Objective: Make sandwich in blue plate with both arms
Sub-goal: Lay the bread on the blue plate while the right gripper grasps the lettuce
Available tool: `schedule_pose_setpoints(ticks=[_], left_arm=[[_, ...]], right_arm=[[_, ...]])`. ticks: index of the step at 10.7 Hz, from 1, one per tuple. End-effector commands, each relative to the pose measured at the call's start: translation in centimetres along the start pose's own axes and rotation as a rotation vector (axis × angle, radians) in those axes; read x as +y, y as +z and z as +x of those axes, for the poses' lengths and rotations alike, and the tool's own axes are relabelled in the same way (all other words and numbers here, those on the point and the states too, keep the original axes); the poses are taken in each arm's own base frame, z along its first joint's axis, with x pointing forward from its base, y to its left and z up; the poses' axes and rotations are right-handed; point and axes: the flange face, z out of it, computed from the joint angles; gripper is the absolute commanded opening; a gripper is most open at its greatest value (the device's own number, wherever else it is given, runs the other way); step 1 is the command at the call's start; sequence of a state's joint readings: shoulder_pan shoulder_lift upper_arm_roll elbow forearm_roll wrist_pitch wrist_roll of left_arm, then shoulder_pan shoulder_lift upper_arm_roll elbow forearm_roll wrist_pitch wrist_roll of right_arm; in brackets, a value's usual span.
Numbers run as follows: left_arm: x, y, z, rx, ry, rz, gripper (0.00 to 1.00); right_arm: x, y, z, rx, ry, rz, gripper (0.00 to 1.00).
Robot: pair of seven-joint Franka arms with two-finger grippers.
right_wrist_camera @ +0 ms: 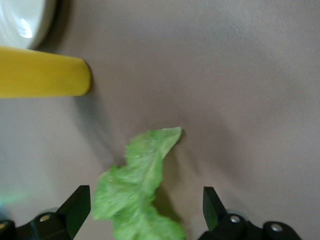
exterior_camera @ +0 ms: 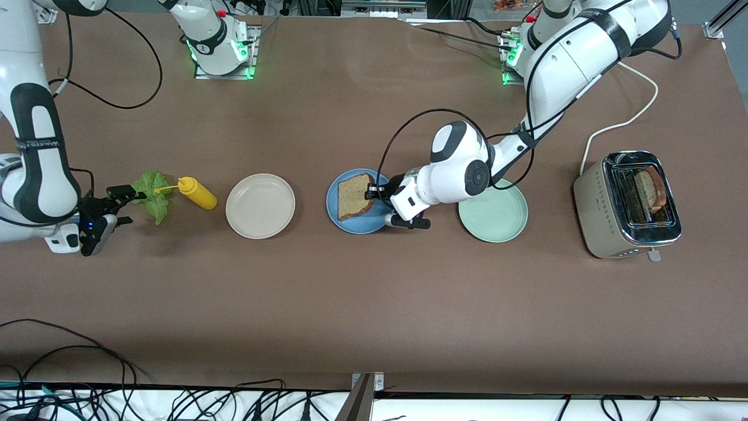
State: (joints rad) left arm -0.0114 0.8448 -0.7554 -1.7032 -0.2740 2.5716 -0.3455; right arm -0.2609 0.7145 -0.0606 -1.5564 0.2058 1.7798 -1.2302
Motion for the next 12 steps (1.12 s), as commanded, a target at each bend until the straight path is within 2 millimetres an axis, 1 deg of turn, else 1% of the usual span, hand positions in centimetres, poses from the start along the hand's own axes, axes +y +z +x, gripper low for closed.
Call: schedule_pose_setpoints(ticks=[1, 2, 3, 4, 5, 6, 7, 8, 9, 10, 11, 12], left_arm=[[-0.4, -0.6, 0.3, 0.007, 0.001, -0.012, 0.48], [-0.4, -1.0, 0.4, 0.013, 0.000, -0.012, 0.62], [-0.1, -1.7, 0.4, 0.022, 0.011, -0.002, 0.68], [0.2, -2.3, -0.1, 0.018, 0.036, 0.028, 0.68], [0.5, -3.6, -0.2, 0.031, 0.037, 0.050, 0.68], [0.8, -5.1, -0.4, 0.017, 0.040, 0.083, 0.73], [1.2, -6.9, -0.7, 0.000, 0.045, 0.122, 0.80], [1.4, -8.9, -1.1, -0.020, 0.053, 0.165, 0.85], [1.6, -11.2, -1.5, -0.032, 0.060, 0.206, 0.87], [1.7, -13.7, -1.8, -0.028, 0.082, 0.268, 0.91], [2.2, -16.0, -2.5, -0.020, 0.122, 0.351, 0.94], [2.1, -18.5, -3.1, -0.006, 0.156, 0.446, 1.00]], right_arm=[[1.6, 2.1, -0.3, -0.003, -0.032, 0.011, 0.86], [1.6, 2.3, -0.3, -0.009, -0.021, 0.019, 0.60], [1.5, 2.6, -0.3, -0.020, -0.024, 0.022, 0.37], [1.7, 3.1, -0.4, -0.023, -0.019, 0.030, 0.22], [1.9, 3.4, -0.4, -0.025, -0.017, 0.031, 0.03], [1.8, 3.5, -0.4, -0.029, -0.016, 0.034, 0.00], [1.8, 3.4, -0.3, -0.029, -0.017, 0.033, 0.00], [1.8, 3.2, -0.3, -0.027, -0.017, 0.030, 0.00], [1.6, 2.8, -0.2, -0.032, -0.022, 0.023, 0.00], [1.4, 2.4, 0.0, -0.049, -0.031, 0.016, 0.00], [1.0, 1.3, 0.1, -0.053, -0.034, 0.023, 0.00], [0.9, -1.5, 0.7, -0.058, -0.049, 0.000, 0.00]])
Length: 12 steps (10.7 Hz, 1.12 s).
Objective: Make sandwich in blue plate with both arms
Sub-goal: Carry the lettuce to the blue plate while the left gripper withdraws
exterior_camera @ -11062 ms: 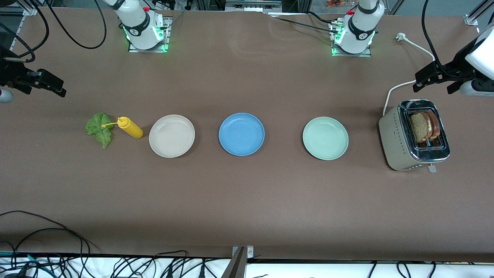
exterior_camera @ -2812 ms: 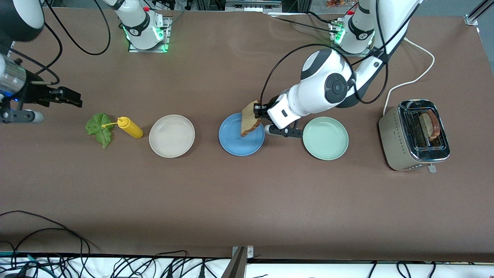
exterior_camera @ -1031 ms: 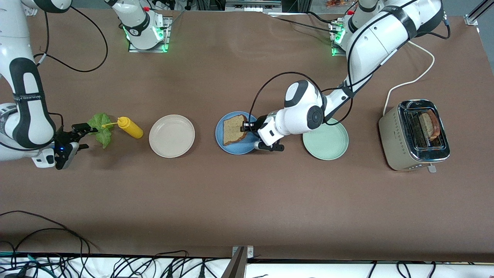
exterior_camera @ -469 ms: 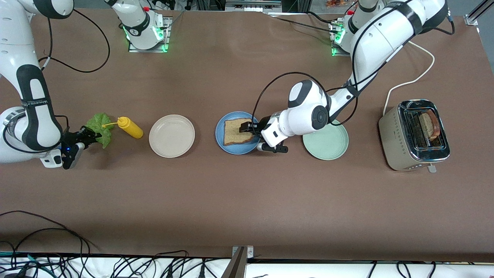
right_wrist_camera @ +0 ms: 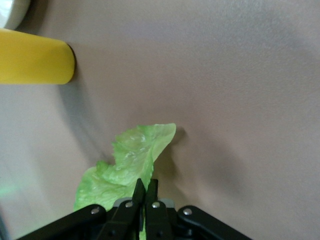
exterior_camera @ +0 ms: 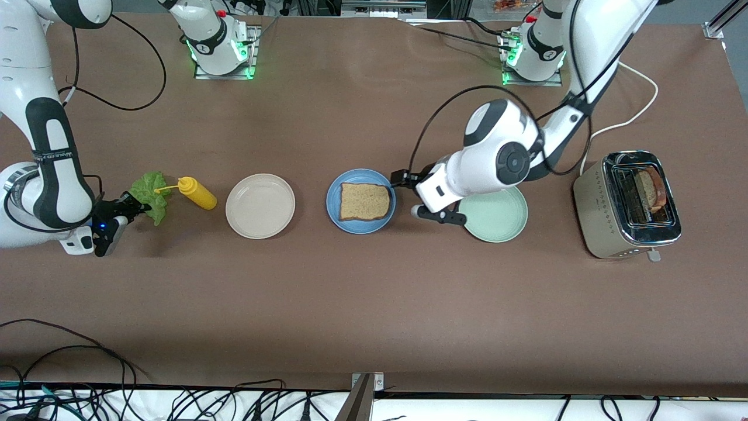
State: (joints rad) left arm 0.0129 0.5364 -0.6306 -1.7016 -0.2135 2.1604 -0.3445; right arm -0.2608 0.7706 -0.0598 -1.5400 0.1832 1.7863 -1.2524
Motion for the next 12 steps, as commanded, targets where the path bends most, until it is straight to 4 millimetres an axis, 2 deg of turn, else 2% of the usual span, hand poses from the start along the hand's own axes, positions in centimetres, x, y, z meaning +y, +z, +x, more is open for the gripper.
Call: schedule_pose_setpoints(ticks=[1, 3, 5, 6, 7, 9, 10, 12], left_arm=[[-1.4, -7.5, -2.7, 0.056, 0.057, 0.250, 1.00], [-3.7, -11.7, -3.2, 0.082, 0.032, 0.310, 1.00], [-5.7, -15.6, -4.2, 0.109, 0.007, 0.413, 1.00], [-7.0, -17.8, -4.4, 0.138, -0.018, 0.445, 1.00], [-7.9, -19.4, -4.7, 0.152, -0.021, 0.473, 1.00], [-10.8, -24.3, -5.9, 0.174, 0.007, 0.507, 1.00], [-12.5, -26.6, -6.7, 0.163, 0.024, 0.506, 1.00], [-14.9, -30.5, -8.4, 0.178, 0.015, 0.477, 1.00]], right_arm=[[-1.0, -6.2, 0.9, -0.052, -0.035, -0.016, 0.00], [-2.8, -10.8, 1.9, -0.080, -0.030, -0.011, 0.00], [-5.1, -13.2, 3.1, -0.100, -0.009, 0.015, 0.00], [-7.2, -15.5, 4.0, -0.102, 0.014, 0.000, 0.00], [-9.6, -16.9, 5.1, -0.114, 0.041, 0.000, 0.00], [-15.0, -20.2, 7.3, -0.131, 0.091, -0.030, 0.00], [-17.5, -21.2, 8.6, -0.141, 0.106, -0.047, 0.00], [-21.6, -22.0, 11.0, -0.169, 0.167, -0.057, 0.00]])
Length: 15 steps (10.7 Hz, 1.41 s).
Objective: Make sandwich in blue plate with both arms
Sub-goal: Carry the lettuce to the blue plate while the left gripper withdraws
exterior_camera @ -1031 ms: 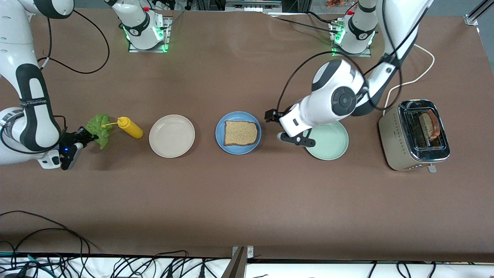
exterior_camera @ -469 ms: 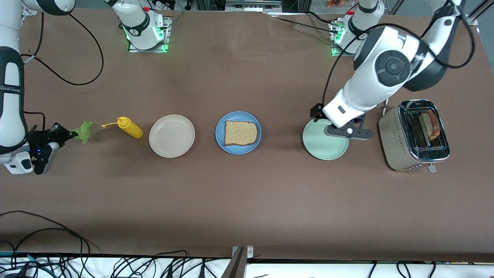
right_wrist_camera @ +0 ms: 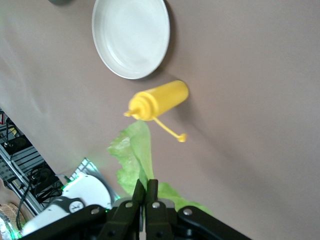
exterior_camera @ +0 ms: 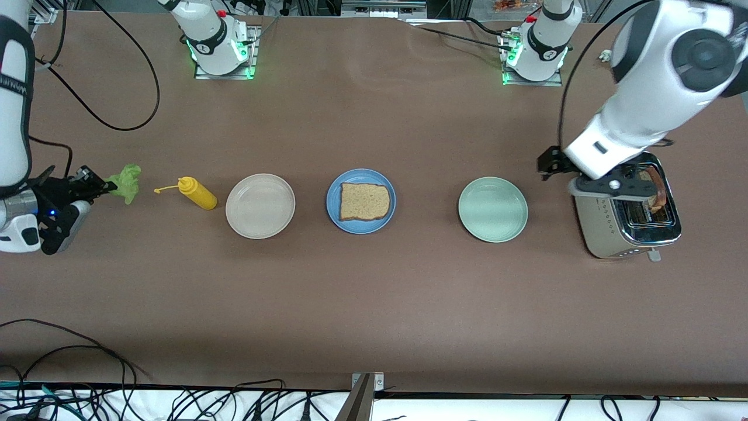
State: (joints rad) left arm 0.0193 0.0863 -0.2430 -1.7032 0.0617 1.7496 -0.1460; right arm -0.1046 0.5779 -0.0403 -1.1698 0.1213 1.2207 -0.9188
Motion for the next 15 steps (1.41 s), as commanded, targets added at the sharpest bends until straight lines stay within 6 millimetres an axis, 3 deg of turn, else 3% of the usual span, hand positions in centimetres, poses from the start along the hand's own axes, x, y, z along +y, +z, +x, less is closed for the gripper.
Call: schedule_pose_setpoints(ticks=[1, 5, 7, 9, 10, 12, 15], left_arm=[[-5.0, -4.0, -2.6, 0.029, 0.019, -0.019, 1.00], [-8.4, -6.2, -3.8, 0.035, 0.021, -0.017, 1.00], [-8.8, -8.1, -4.0, 0.032, 0.036, -0.019, 1.00], [-9.5, -8.1, -4.0, 0.028, 0.046, -0.048, 1.00], [-10.9, -9.2, -4.1, 0.052, 0.010, -0.101, 1.00], [-11.3, -10.7, -4.5, 0.047, 0.003, -0.120, 1.00], [-12.0, -11.4, -4.8, 0.041, -0.005, -0.113, 1.00]], right_arm=[[-6.8, -1.8, 2.5, -0.053, 0.090, -0.029, 0.00], [-18.2, 0.9, 12.2, -0.126, 0.155, -0.101, 0.00], [-22.1, 4.3, 16.9, -0.123, 0.243, -0.069, 0.00], [-25.9, 7.5, 21.4, -0.108, 0.261, -0.095, 0.00], [-27.2, 9.5, 23.6, -0.099, 0.295, -0.109, 0.00], [-29.7, 13.9, 28.0, -0.050, 0.360, -0.120, 0.00], [-31.3, 20.2, 33.3, 0.042, 0.480, -0.117, 0.00]])
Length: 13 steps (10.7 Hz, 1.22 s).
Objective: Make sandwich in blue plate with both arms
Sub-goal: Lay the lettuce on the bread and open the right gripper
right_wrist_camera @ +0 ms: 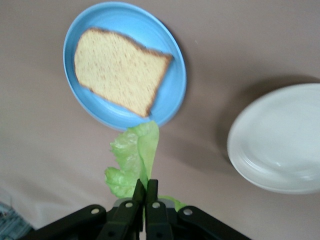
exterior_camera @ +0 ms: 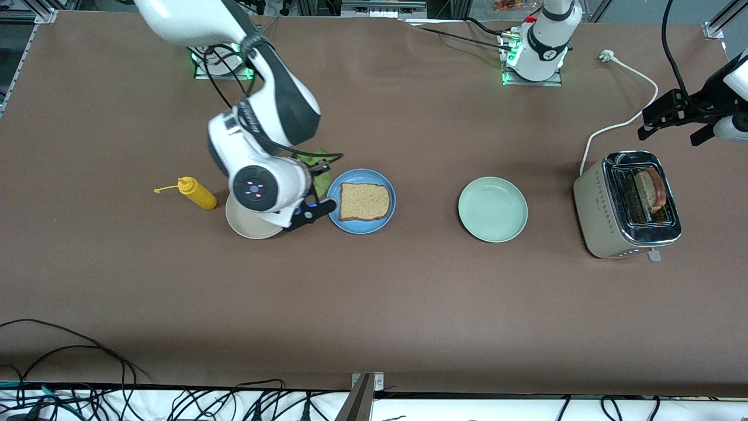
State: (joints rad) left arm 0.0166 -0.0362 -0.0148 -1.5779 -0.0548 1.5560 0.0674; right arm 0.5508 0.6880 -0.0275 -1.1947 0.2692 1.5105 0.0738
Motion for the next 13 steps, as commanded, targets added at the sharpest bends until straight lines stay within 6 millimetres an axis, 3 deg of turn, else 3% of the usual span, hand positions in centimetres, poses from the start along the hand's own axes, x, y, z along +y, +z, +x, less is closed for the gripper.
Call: schedule_pose_setpoints(ticks=[1, 4, 6, 7, 8, 10, 12, 13], left_arm=[[-0.3, -0.9, -0.3, -0.012, 0.016, -0.015, 1.00], [-0.5, -0.3, -0.1, -0.025, 0.015, -0.014, 1.00], [-0.5, 0.1, 0.0, -0.031, 0.015, -0.014, 1.00], [-0.5, 0.1, 0.0, -0.033, 0.016, -0.013, 1.00], [-0.5, 0.1, 0.0, -0.033, 0.016, -0.013, 1.00], [-0.4, 0.3, 0.1, -0.036, 0.018, -0.013, 1.00], [-0.4, 0.3, 0.1, -0.036, 0.013, -0.013, 1.00], [-0.4, 0.4, 0.2, -0.037, 0.013, -0.013, 1.00]], right_arm=[[-3.1, 4.9, 3.9, 0.081, 0.130, 0.071, 0.00], [-5.2, 9.9, 6.9, 0.169, 0.129, 0.083, 0.00], [-6.4, 10.8, 8.1, 0.258, 0.093, 0.076, 0.00], [-6.6, 10.9, 8.1, 0.261, 0.088, 0.075, 0.39], [-6.5, 10.9, 8.1, 0.262, 0.071, 0.058, 0.99], [-6.2, 9.9, 7.9, 0.285, 0.022, -0.011, 1.00], [-6.1, 7.2, 7.1, 0.317, 0.011, -0.047, 1.00], [-4.9, 5.0, 6.1, 0.313, 0.013, -0.100, 1.00]])
